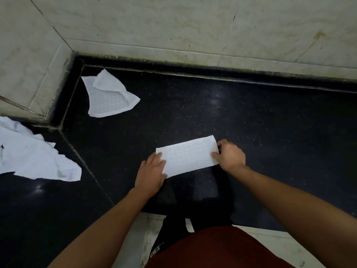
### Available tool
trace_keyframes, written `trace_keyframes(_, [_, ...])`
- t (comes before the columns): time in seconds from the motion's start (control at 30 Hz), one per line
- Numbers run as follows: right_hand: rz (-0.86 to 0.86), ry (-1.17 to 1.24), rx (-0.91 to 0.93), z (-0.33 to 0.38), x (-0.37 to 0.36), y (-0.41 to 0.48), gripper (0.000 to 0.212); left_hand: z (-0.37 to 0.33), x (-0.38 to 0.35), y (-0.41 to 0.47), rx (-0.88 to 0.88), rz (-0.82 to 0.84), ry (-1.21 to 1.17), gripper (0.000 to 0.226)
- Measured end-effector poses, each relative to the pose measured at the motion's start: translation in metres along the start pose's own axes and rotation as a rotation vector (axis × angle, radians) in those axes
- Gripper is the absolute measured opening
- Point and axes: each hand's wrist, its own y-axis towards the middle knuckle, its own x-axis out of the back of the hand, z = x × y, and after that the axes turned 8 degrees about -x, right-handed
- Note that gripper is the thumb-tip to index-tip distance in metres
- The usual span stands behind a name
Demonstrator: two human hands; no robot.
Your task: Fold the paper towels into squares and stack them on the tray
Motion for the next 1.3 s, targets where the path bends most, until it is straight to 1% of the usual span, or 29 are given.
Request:
trace_keyframes(0.07, [0.06,-0.001,-0.07,0.007,0.001,0.004,0.036,0.004,0.001,0.002,0.018,0.062,0.002,0.052])
trace_keyframes(0.23, [0.192,0.14,-0.216,0.016,0.009,0.013,0.02,0.005,0.001,0.0,0.011,0.069,-0.035,0.055])
trace_keyframes(0.27, [0.222,0.208,-0.239,0.016,0.01,0.015,0.016,0.005,0.0,0.001,0.009,0.062,-0.038,0.055])
trace_keyframes(0.37, [0.333,0.56,-0.318,0.018,0.016,0.016,0.012,0.006,0.002,0.001,-0.002,0.058,-0.048,0.055])
trace_keyframes(0.43, [0.407,0.712,-0.362,0.023,0.023,0.012,0.008,0.007,0.004,0.002,-0.008,0.057,-0.061,0.055])
trace_keyframes(0.5, [0.464,0.784,-0.36,0.029,0.031,0.008,0.013,0.01,0.007,0.0,0.0,0.032,-0.092,0.054])
trace_keyframes(0.57, [0.51,0.865,-0.335,0.037,0.037,0.005,0.014,0.016,0.011,-0.001,0.022,-0.019,-0.111,0.052])
trace_keyframes(0.63, [0.556,0.922,-0.304,0.05,0.039,-0.001,0.017,0.025,0.016,-0.005,0.074,-0.08,-0.134,0.048])
trace_keyframes(0.7, [0.556,0.887,-0.249,0.067,0.032,-0.009,0.024,0.035,0.02,-0.009,0.147,-0.111,-0.151,0.047])
trace_keyframes(0.77, [0.493,0.764,-0.166,0.085,0.015,-0.018,0.027,0.047,0.023,-0.016,0.21,-0.121,-0.146,0.046])
trace_keyframes(0.87, [0.4,0.587,-0.019,0.11,-0.016,-0.031,0.03,0.062,0.024,-0.03,0.259,-0.145,-0.162,0.044])
trace_keyframes(0.97, [0.346,0.444,0.05,0.126,-0.036,-0.041,0.027,0.068,0.024,-0.042,0.288,-0.15,-0.178,0.043])
trace_keyframes(1.2, [0.327,0.171,0.207,0.146,-0.062,-0.052,0.033,0.072,0.016,-0.065,0.326,-0.138,-0.212,0.042])
trace_keyframes(1.3, [0.381,0.164,0.225,0.148,-0.068,-0.054,0.039,0.073,0.014,-0.066,0.325,-0.13,-0.219,0.042])
